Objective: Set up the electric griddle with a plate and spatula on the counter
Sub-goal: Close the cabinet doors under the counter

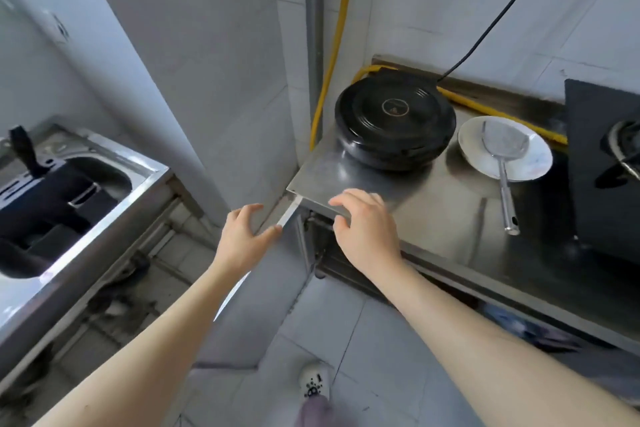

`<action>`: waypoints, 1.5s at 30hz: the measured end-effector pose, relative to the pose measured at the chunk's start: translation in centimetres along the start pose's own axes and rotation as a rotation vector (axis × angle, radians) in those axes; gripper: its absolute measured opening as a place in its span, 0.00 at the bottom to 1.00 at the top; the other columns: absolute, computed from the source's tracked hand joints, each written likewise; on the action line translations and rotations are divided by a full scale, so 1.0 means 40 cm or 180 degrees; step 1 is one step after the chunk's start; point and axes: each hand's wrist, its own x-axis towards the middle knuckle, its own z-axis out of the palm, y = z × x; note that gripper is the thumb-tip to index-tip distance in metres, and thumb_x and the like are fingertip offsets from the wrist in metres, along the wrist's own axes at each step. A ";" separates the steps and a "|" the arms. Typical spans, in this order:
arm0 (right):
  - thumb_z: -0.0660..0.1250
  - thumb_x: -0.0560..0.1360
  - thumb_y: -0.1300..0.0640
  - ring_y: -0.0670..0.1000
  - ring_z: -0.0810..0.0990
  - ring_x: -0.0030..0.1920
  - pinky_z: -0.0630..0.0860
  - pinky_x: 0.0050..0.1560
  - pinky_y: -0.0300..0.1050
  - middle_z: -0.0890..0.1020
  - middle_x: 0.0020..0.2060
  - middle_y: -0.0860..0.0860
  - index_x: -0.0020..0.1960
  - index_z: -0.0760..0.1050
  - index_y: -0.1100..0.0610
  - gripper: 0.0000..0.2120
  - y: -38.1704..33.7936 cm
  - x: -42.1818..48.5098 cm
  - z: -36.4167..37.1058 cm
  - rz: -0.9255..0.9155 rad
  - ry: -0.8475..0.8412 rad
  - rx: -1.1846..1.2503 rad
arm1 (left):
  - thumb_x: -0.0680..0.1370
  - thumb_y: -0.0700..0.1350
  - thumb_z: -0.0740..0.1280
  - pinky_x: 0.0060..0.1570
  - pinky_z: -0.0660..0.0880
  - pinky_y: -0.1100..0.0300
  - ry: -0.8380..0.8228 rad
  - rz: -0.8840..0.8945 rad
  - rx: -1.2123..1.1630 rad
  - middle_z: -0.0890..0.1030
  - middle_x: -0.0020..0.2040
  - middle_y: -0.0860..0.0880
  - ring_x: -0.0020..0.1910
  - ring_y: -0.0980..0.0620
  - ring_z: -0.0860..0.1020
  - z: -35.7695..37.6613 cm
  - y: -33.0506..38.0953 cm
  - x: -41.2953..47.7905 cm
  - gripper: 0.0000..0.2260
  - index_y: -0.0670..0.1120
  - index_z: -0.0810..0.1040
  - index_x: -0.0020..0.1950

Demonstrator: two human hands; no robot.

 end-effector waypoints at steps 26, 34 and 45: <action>0.60 0.78 0.58 0.54 0.73 0.64 0.74 0.60 0.49 0.75 0.65 0.51 0.70 0.68 0.48 0.20 -0.036 -0.191 0.245 0.0786 -0.1965 -0.0113 | 0.71 0.47 0.65 0.35 0.76 0.63 -0.2773 -0.1068 0.1369 0.74 0.37 0.49 0.36 0.50 0.75 0.096 -0.288 -0.064 0.06 0.46 0.72 0.41; 0.62 0.78 0.56 0.54 0.74 0.65 0.73 0.60 0.48 0.76 0.66 0.50 0.70 0.68 0.47 0.21 0.101 -0.253 0.148 0.1226 -0.1561 -0.0214 | 0.77 0.50 0.64 0.53 0.76 0.59 -0.3088 -0.1324 -0.0463 0.81 0.58 0.49 0.51 0.56 0.80 0.297 -0.118 -0.165 0.16 0.49 0.72 0.65; 0.61 0.75 0.62 0.52 0.77 0.56 0.73 0.47 0.43 0.82 0.53 0.49 0.56 0.79 0.52 0.14 0.402 -0.368 -0.051 0.1974 -0.0485 -0.0585 | 0.76 0.28 0.60 0.57 0.74 0.54 -0.2411 -0.1808 -0.2450 0.80 0.54 0.41 0.52 0.48 0.80 0.560 0.145 -0.131 0.16 0.38 0.72 0.62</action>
